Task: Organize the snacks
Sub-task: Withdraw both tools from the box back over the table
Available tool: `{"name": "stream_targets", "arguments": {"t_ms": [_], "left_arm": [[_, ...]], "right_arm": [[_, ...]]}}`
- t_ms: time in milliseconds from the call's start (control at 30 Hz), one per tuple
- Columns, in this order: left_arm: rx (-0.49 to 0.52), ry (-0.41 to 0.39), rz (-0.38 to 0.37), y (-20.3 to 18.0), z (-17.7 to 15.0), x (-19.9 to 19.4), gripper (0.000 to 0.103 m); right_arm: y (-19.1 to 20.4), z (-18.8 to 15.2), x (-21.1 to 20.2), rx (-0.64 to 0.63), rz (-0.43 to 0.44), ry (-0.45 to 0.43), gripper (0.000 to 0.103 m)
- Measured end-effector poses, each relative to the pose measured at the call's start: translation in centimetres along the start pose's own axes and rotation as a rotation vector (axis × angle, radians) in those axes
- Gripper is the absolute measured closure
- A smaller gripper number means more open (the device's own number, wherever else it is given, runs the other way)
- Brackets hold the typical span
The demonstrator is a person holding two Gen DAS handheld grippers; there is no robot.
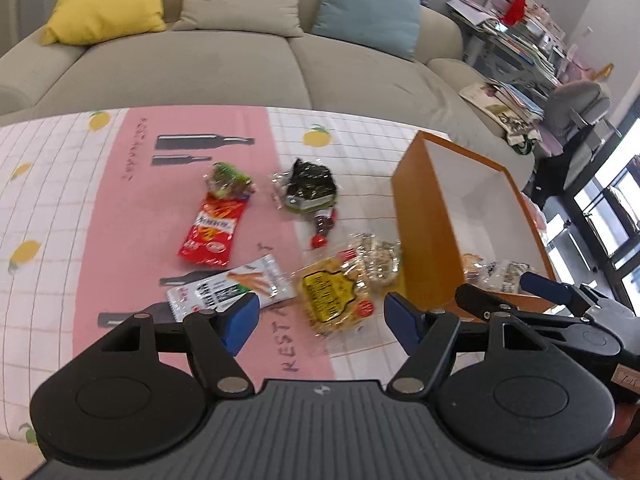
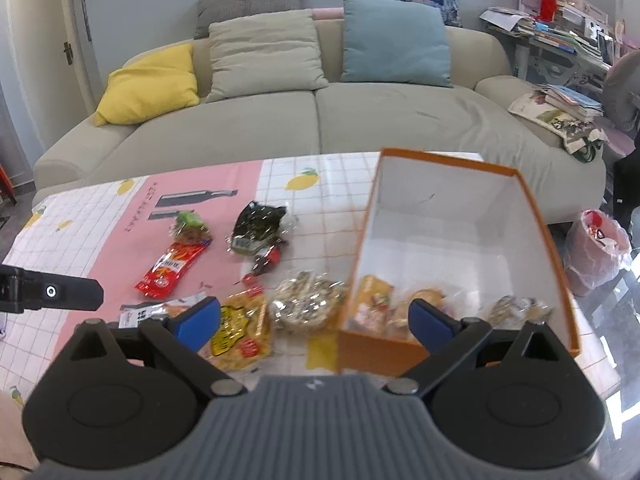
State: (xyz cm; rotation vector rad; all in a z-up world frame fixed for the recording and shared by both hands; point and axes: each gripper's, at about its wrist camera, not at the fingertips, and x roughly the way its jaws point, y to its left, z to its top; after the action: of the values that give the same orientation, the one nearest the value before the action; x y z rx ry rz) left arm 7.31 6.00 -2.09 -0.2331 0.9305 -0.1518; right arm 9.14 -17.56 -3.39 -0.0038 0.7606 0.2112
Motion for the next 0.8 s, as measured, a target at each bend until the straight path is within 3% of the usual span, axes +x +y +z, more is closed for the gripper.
{"name": "stream_targets", "arguments": {"t_ms": [133,200,267,467,600,800], "left_arm": [[-0.001,-0.002,-0.005,1.0,-1.1,0.4,0.020],[0.007,0.006,-0.003,1.3,-1.6,1.0,0.020],[0.011,0.020,-0.005,1.4,-2.0,1.7,0.020],[-0.044,0.052,-0.048,1.7,-2.0,3.8,0.022],[-0.066,0.073,-0.052,1.3,-1.8,5.6,0.023],[-0.102,0.112,-0.060,0.8,-1.2,8.4,0.023]], "right_arm": [[1.7,-0.8,0.8,-0.025,0.011,-0.003,0.011],[2.4,-1.1,1.3,-0.040,0.024,-0.006,0.021],[3.0,-1.4,1.8,-0.067,0.032,-0.005,0.022],[4.3,-2.6,3.5,-0.201,0.022,0.003,0.051],[4.3,-2.9,5.0,-0.212,0.046,0.033,0.070],[4.6,-3.1,7.9,-0.281,-0.012,0.049,0.082]]}}
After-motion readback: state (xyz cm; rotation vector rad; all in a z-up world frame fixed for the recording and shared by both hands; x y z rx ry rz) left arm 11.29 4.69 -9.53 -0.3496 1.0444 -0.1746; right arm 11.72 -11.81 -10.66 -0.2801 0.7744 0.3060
